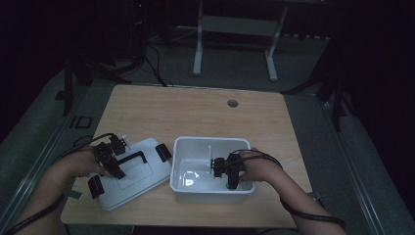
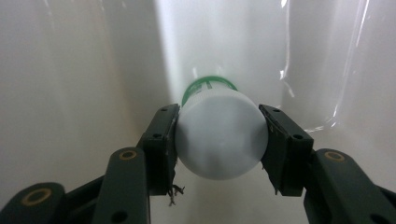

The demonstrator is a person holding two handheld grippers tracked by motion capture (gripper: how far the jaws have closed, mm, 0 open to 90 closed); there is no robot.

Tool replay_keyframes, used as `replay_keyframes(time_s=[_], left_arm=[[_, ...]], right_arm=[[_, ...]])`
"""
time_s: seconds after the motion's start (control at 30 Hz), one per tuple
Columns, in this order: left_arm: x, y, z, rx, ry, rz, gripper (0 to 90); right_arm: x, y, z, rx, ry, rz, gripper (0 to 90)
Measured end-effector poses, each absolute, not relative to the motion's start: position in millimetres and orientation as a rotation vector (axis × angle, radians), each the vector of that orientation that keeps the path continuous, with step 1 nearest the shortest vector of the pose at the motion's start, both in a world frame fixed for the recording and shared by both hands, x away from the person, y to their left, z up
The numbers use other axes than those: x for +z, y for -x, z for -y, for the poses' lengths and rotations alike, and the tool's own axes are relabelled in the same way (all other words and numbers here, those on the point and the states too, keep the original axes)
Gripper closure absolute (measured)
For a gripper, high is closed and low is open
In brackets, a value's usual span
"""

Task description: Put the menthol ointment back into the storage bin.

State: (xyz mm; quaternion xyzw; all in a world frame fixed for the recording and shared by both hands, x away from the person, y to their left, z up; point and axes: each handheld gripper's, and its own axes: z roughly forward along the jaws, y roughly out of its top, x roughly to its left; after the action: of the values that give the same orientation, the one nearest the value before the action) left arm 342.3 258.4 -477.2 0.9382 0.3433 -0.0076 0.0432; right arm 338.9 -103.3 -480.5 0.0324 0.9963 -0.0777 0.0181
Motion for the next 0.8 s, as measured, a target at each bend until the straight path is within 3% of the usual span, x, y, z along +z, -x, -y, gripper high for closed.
replay_keyframes(time_s=[0.17,0.27,0.8], left_arm=[[-477.6,-342.4,-258.7,-0.020,-2.874,-1.048,32.1],[-476.4,-342.6,-259.1,-0.020,-2.873,-1.045,32.1],[-473.8,-346.2,-257.7,-0.013,-2.849,-1.077,32.0]], right_arm=[[-480.4,-338.4,102.9,-0.247,-0.106,-3.099,49.7],[-478.1,-339.2,102.6,-0.228,-0.126,-3.125,42.9],[-425.3,-344.7,116.5,-0.017,-0.176,-3.140,23.9]])
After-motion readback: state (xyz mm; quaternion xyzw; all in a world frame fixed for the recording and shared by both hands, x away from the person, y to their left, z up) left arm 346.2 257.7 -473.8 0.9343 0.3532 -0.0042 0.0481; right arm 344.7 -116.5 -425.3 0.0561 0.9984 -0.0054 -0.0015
